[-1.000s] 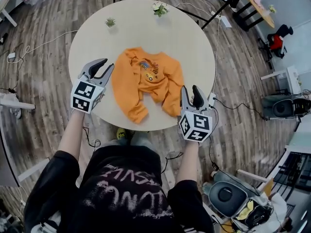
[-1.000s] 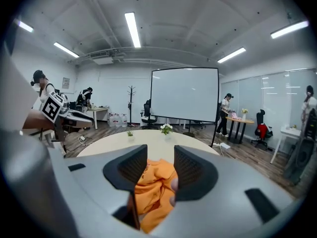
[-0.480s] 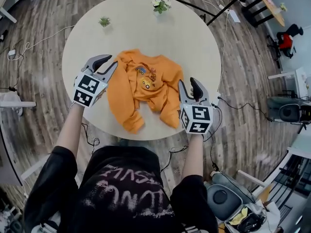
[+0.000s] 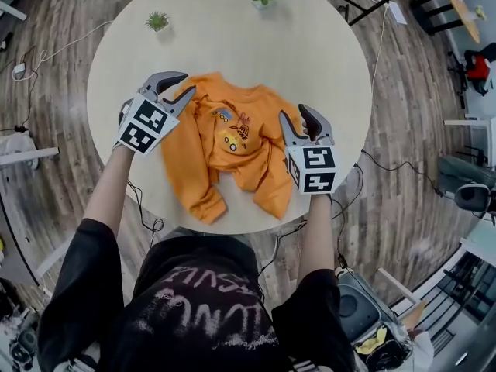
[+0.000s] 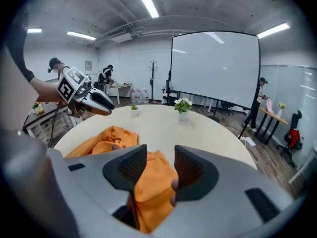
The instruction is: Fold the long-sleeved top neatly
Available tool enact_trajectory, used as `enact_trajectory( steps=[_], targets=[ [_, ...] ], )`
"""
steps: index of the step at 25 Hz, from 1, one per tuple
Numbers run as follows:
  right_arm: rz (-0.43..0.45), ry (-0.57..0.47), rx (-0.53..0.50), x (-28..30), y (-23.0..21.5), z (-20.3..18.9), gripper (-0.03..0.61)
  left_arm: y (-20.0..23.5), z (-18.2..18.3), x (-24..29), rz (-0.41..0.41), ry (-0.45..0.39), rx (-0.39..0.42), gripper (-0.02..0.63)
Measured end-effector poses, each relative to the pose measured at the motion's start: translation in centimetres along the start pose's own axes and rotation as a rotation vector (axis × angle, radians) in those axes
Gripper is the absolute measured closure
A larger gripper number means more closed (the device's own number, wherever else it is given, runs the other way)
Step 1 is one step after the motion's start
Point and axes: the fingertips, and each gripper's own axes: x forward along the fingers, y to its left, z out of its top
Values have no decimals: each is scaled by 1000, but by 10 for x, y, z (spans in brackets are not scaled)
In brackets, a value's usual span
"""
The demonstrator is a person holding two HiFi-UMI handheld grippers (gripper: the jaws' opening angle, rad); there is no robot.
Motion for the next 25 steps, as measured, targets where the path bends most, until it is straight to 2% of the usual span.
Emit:
enact_trajectory(
  steps=[8, 17, 22, 25],
  targets=[
    [120, 119, -55, 66, -8, -29, 390, -2, -27, 72, -82, 144, 103, 488],
    [255, 266, -125, 124, -3, -57, 383, 2, -62, 121, -169, 253, 103, 482],
    [329, 317, -181, 136, 8, -67, 383, -10, -71, 130, -243, 292, 109, 480],
    [357, 359, -203, 138, 14, -77, 383, -13, -74, 133, -257, 307, 124, 479]
  ],
)
